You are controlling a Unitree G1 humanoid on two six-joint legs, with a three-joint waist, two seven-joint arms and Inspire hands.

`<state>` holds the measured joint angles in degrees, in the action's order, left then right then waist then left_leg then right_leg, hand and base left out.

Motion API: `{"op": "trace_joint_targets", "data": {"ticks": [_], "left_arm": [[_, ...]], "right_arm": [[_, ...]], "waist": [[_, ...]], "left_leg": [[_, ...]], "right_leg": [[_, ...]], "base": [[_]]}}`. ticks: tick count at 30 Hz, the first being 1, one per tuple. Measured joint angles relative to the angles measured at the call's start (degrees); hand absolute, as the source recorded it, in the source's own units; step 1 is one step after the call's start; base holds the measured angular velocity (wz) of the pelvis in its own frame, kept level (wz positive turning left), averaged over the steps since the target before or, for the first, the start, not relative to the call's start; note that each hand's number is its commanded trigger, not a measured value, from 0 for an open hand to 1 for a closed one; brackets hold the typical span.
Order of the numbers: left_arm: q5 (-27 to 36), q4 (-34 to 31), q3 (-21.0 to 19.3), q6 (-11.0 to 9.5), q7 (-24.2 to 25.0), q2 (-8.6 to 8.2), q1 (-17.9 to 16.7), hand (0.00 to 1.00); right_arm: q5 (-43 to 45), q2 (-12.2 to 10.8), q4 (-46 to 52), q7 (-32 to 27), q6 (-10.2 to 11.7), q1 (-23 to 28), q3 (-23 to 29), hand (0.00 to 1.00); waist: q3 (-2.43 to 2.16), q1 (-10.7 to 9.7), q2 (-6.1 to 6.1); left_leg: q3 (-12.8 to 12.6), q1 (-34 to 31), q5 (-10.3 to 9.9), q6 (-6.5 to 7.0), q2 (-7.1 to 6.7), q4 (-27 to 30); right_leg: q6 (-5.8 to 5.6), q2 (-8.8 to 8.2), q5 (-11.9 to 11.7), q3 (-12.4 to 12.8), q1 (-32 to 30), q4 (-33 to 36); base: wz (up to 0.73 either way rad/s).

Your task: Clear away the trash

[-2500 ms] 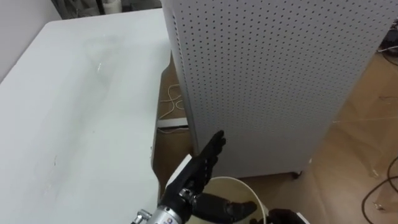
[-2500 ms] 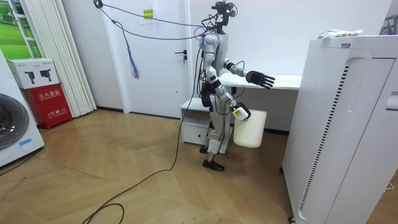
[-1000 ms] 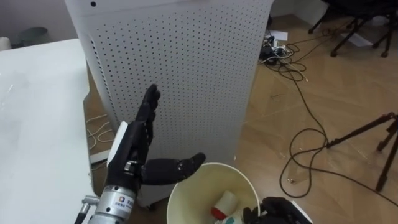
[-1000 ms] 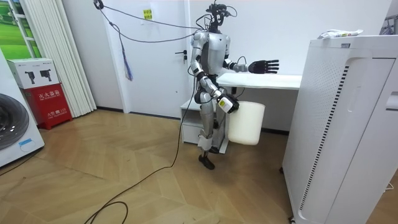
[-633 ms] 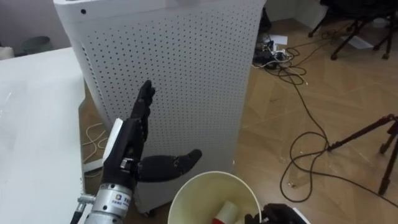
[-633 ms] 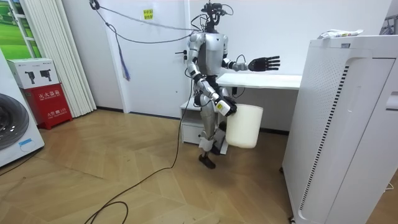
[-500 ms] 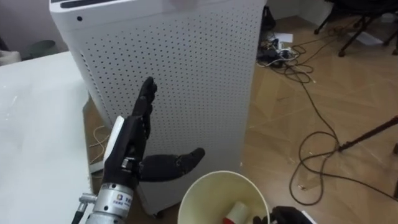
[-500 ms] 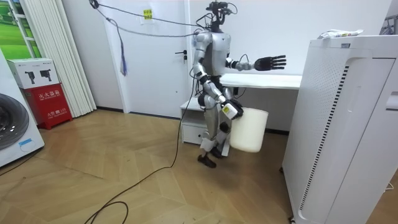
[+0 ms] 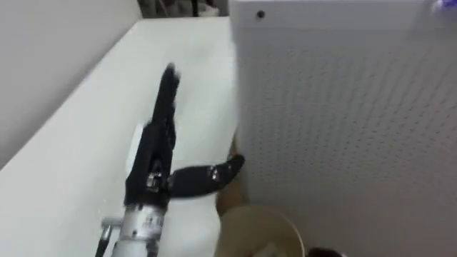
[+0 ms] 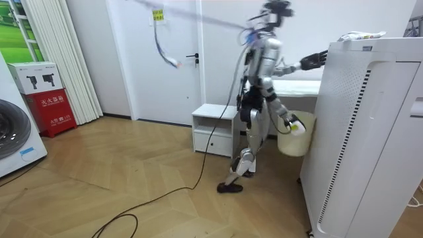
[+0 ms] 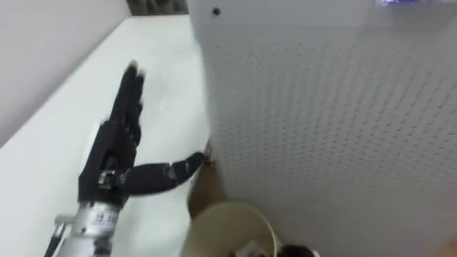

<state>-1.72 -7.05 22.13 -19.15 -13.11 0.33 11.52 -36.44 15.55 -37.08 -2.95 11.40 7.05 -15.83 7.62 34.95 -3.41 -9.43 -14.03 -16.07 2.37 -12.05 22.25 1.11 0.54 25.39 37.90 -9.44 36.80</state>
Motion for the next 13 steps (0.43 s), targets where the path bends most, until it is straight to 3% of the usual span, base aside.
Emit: {"op": "trace_joint_targets", "data": {"ticks": [1, 2, 3, 4, 5, 6, 7, 8, 9, 10, 11, 12, 13], "left_arm": [[-2.6, -1.0, 0.9, 0.2, -0.7, -1.61, 0.9, 0.0], [-2.8, -3.5, -1.4, -3.6, -3.4, 2.47, -4.5, 0.0], [1.8, -3.4, -3.7, -9.1, -4.3, 10.79, -11.2, 0.0], [5.1, -3.5, -4.1, -11.0, -4.1, 14.36, -13.7, 0.0], [6.7, -4.5, -4.1, -11.1, -3.7, 17.78, -17.5, 0.0], [6.5, -5.2, -4.9, -8.7, -4.4, 18.44, -22.1, 0.0], [6.6, -5.1, -2.7, -6.2, -5.2, 17.12, -23.6, 0.0], [5.0, -5.3, -0.4, -4.5, -6.0, 16.31, -22.2, 0.0], [1.0, -5.9, -1.8, -6.0, -6.8, 15.08, -17.8, 0.0], [-1.5, -5.8, -3.3, -7.3, -7.7, 14.6, -16.2, 0.0], [-3.1, -5.0, -5.9, -7.9, -10.0, 13.13, -15.3, 0.0], [-3.1, -4.7, -7.5, -8.0, -10.7, 12.69, -15.1, 0.0], [-3.1, -4.7, -8.1, -8.4, -10.8, 12.79, -15.1, 0.0]], "right_arm": [[-0.8, 2.0, -0.1, -0.9, -0.8, -0.4, 0.7, 1.0], [1.2, 2.3, -1.8, -1.8, -4.6, -6.2, -2.6, 1.0], [8.6, 1.8, 0.6, -0.9, -3.8, -7.9, -6.9, 1.0], [12.3, 1.7, 2.6, -0.7, -1.8, -5.6, -8.0, 1.0], [15.7, 1.6, 4.7, -0.7, 0.6, 0.1, -7.6, 1.0], [15.8, 1.3, 2.7, -1.0, 0.1, 3.7, -7.7, 1.0], [14.0, 1.5, 1.5, -2.1, -1.1, 5.9, -6.4, 1.0], [11.7, 0.3, -0.5, -2.8, -2.7, 6.4, -4.4, 1.0], [10.8, 0.4, -0.7, -0.8, -2.2, 3.8, -4.1, 1.0], [10.1, -0.4, -0.9, -0.4, -1.9, 1.8, -3.9, 1.0], [11.2, -0.7, -0.5, -0.1, -1.0, -0.7, -4.2, 1.0], [12.5, -0.1, 0.4, 0.1, 0.2, -0.8, -4.1, 1.0], [12.5, 0.2, 0.9, 0.1, 0.3, -0.9, -3.8, 1.0]], "waist": [[0.55, 2.5, 1.68], [-0.3, 0.5, 4.24], [-0.26, -9.5, 8.64], [-0.37, -12.9, 8.77], [-1.35, -13.6, 6.15], [-3.87, -14.5, 1.74], [-7.61, -16.0, 1.95], [-10.45, -17.4, 1.86], [-8.64, -15.1, 1.6], [-7.14, -14.3, 0.82], [-6.24, -16.1, 1.84], [-6.68, -17.7, 2.47], [-6.66, -17.7, 2.53]], "left_leg": [[-2.9, 2.4, 2.0, 2.86, 2.88, -5.8], [-8.6, 6.1, -0.5, 3.08, 6.96, -5.4], [-12.0, 9.5, -1.2, 1.81, 11.71, -2.2], [-13.3, 9.5, -1.0, 1.75, 13.17, 2.4], [-14.7, 9.5, 0.3, 1.37, 13.1, 13.4], [-9.9, 8.6, 1.2, -1.03, 9.08, 22.0], [-2.8, 6.5, -1.4, 0.28, 6.93, 21.1], [4.4, 5.3, -2.0, 1.09, 6.92, 9.9], [5.3, 6.0, 2.4, 3.01, 9.03, -1.0], [1.3, 6.4, 4.1, 4.44, 10.11, -2.7], [-6.5, 8.0, 4.0, 4.69, 12.74, -3.8], [-11.8, 10.5, 4.0, 5.17, 13.15, -6.4], [-14.3, 11.7, 4.0, 5.27, 12.99, -7.6]], "right_leg": [[-0.46, 1.11, 0.0, -2.3, -1.1, 0.6], [1.32, 1.14, -0.1, -12.4, -3.8, 1.7], [2.13, 2.02, -1.0, -25.5, -4.7, 1.2], [1.35, 1.47, -2.5, -30.8, -6.0, -0.7], [-0.47, 0.63, -8.4, -35.2, -9.4, -4.5], [0.01, -0.25, -17.6, -31.7, -10.0, -5.2], [-0.29, -0.73, -17.1, -30.9, -7.9, -7.0], [-1.66, 0.16, -20.1, -30.1, -4.1, -16.2], [-3.25, 2.64, -24.3, -25.2, -3.0, -21.2], [-3.31, 2.64, -23.6, -26.4, -3.7, -19.7], [-1.17, 1.98, -21.0, -33.2, -4.7, -11.7], [-1.26, 0.64, -18.2, -38.4, -4.5, -5.1], [-1.78, -0.21, -17.0, -40.1, -4.4, -2.5]], "base": [[-1.54], [-0.82], [-0.09], [0.67], [0.45], [0.4], [0.89], [0.62], [0.05], [-0.89], [-0.9], [-0.83], [-0.49]]}}
